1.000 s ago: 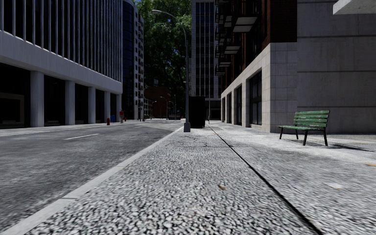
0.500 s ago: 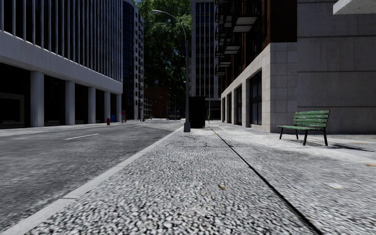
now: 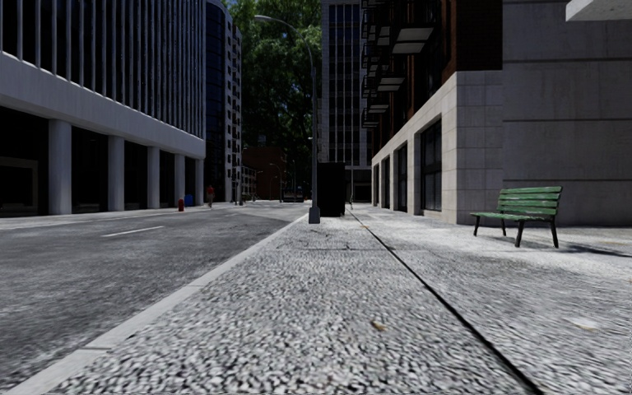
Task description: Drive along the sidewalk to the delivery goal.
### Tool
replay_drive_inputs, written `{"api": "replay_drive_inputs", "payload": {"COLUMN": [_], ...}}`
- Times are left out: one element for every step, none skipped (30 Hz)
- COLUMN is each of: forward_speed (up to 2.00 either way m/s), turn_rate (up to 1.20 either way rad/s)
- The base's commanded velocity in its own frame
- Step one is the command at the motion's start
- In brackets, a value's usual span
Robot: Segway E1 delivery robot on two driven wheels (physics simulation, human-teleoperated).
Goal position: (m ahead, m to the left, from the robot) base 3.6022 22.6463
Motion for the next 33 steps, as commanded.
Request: {"api": "replay_drive_inputs", "payload": {"forward_speed": [2.0, 2.0, 2.0, 2.0, 2.0, 2.0, 2.0, 2.0, 2.0, 2.0, 2.0, 2.0, 2.0, 2.0, 2.0, 2.0, 2.0, 2.0, 2.0, 2.0, 2.0, 2.0, 2.0, 2.0, 2.0, 2.0, 2.0, 2.0, 2.0, 2.0, 2.0, 2.0, 2.0], "turn_rate": [0.0, 0.0, 0.0, 0.0, 0.0, 0.0, 0.0, 0.0, 0.0, 0.0, 0.0, 0.0, 0.0, 0.0, 0.0, 0.0, 0.0, 0.0, 0.0, 0.0, 0.0, 0.0, 0.0, 0.0, 0.0, 0.0, 0.0, 0.0, 0.0, 0.0, 0.0, 0.0, -0.05]}}
